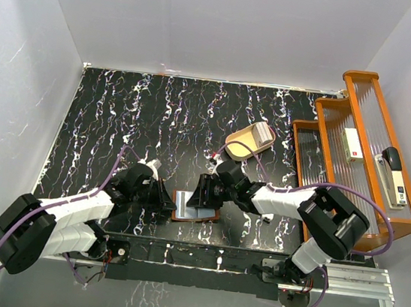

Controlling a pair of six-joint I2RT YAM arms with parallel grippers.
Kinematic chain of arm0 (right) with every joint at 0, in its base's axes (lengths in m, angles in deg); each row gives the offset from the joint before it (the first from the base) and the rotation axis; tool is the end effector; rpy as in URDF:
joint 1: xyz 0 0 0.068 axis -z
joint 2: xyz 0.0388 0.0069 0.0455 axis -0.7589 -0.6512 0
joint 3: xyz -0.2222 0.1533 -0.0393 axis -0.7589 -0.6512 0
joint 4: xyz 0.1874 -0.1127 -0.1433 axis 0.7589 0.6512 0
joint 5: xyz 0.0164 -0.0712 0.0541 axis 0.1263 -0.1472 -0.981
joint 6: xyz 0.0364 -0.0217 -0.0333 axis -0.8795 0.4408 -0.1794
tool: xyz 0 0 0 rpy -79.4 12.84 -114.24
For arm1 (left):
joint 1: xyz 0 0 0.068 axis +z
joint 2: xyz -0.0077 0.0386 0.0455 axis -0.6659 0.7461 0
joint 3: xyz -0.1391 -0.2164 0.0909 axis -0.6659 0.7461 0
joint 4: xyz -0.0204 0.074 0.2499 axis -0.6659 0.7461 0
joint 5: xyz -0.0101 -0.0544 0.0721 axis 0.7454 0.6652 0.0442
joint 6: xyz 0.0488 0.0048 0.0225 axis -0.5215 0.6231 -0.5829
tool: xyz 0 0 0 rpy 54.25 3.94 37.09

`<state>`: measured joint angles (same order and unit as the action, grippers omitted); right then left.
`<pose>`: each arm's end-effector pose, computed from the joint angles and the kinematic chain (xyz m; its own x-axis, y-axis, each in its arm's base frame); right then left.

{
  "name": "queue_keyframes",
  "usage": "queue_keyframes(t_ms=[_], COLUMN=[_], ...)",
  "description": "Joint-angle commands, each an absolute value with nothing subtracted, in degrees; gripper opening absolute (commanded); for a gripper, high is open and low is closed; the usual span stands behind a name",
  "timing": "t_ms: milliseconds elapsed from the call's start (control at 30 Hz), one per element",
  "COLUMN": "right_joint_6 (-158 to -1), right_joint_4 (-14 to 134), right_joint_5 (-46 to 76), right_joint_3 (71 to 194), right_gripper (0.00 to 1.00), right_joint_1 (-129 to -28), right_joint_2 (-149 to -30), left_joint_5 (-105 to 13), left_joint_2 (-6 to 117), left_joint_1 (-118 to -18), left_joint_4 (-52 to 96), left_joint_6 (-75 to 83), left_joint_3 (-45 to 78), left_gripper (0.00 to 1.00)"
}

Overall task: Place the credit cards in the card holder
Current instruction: Insert the credit card into the card holder.

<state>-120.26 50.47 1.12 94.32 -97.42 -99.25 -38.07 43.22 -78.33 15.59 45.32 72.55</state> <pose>0.1873 0.2277 0.1421 -0.9545 -0.0321 -0.2965 -0.2400 0.6729 0.6997 0.1515 -0.1248 0.1424 -0.8998 -0.2908 -0.3252 0.0429 0.6828 -0.7294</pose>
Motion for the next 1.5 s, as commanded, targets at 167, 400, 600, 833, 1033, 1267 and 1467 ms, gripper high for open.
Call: queue_keyframes(t_ms=[167, 400, 600, 833, 1033, 1267, 1467], right_joint_6=[-118.49, -116.91, -116.14, -106.67, -101.36, -93.25, -85.54], right_joint_4=[47.34, 48.07, 48.16, 65.4, 71.74, 81.54, 84.27], right_joint_5=[0.36, -0.54, -3.98, 2.43, 8.26, 14.89, 26.17], right_joint_3=[97.71, 98.51, 100.27, 109.1, 114.23, 125.76, 134.55], right_gripper=[0.41, 0.34, 0.34, 0.4, 0.42, 0.43, 0.44], right_joint_1=[-97.97, -97.97, -97.97, -97.38, -93.86, -85.07, -79.34], right_joint_2=[-100.89, -101.28, -101.75, -101.14, -98.38, -101.97, -106.08], left_joint_5=[-35.5, -36.49, -37.44, -38.48, -38.84, -38.49, -38.47], left_joint_2=[42.84, 41.42, 39.52, 38.57, 36.73, 33.22, 33.19], left_joint_1=[-78.57, -78.57, -78.57, -78.57, -78.57, -78.57, -78.56], left_joint_4=[13.95, 15.08, 17.27, 21.11, 23.46, 24.04, 25.7], left_joint_6=[44.67, 44.5, 44.13, 43.54, 42.57, 43.09, 41.1], left_joint_3=[73.29, 73.48, 72.96, 72.64, 71.53, 72.26, 71.26], left_gripper=[0.0, 0.0, 0.0, 0.0, 0.0, 0.0, 0.0])
